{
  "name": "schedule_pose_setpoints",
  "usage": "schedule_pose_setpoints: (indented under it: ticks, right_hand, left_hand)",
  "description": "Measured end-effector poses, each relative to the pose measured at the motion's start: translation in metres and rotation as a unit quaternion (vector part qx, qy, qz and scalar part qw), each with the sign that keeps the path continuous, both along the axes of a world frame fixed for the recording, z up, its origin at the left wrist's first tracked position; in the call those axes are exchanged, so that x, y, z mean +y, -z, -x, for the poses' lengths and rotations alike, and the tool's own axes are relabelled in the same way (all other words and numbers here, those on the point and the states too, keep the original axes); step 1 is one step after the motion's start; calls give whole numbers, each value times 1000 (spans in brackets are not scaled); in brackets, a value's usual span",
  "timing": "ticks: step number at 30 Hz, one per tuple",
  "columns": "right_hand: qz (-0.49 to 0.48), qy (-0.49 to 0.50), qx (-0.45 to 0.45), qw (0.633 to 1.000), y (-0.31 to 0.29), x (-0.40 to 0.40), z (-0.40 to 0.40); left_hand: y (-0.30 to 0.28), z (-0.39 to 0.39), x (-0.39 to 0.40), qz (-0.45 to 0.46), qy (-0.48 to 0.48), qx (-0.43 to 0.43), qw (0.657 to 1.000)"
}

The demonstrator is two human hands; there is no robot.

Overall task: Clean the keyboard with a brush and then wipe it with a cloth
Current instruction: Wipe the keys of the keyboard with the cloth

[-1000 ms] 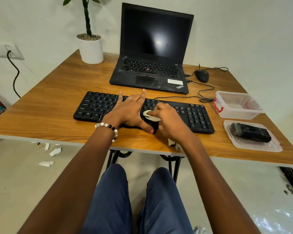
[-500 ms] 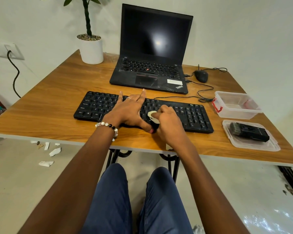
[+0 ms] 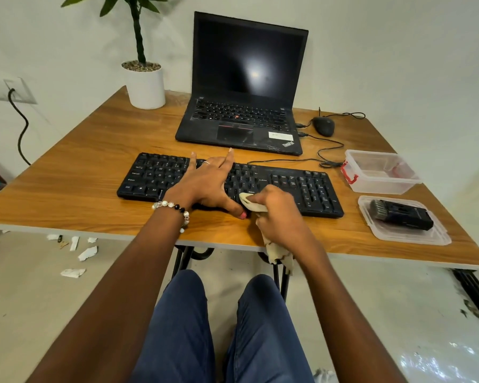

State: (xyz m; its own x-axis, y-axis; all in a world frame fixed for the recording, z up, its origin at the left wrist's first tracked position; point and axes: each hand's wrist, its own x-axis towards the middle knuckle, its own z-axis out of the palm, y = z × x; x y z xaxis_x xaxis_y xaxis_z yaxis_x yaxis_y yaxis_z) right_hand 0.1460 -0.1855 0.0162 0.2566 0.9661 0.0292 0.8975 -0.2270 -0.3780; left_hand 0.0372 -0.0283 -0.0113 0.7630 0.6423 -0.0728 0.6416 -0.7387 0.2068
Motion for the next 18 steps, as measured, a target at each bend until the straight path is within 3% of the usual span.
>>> schedule_pose_setpoints:
  ticks: [2, 5, 7, 9, 11, 15, 18]
  right_hand:
    - [3, 2, 128, 992, -9, -4, -15]
    - [-34, 59, 326, 943, -25, -8, -38]
    - [-111, 138, 371, 912, -31, 1, -56]
    - [-169, 197, 304, 917, -30, 16, -76]
    - [-168, 211, 178, 946, -22, 36, -93]
    - [-38, 163, -85, 982, 1, 69, -92]
    - [-42, 89, -145, 984, 6, 84, -73]
  left_hand:
    - [-1, 0, 0, 3, 2, 5, 1000]
    - [-3, 1, 1, 10, 9, 19, 1000]
    - [-5, -1, 2, 19, 18, 27, 999]
    - [-8, -4, 3, 31, 28, 33, 999]
    - [-10, -9, 4, 44, 37, 36, 998]
    - [-12, -14, 2, 44, 34, 35, 998]
    - [-11, -15, 0, 25, 28, 33, 999]
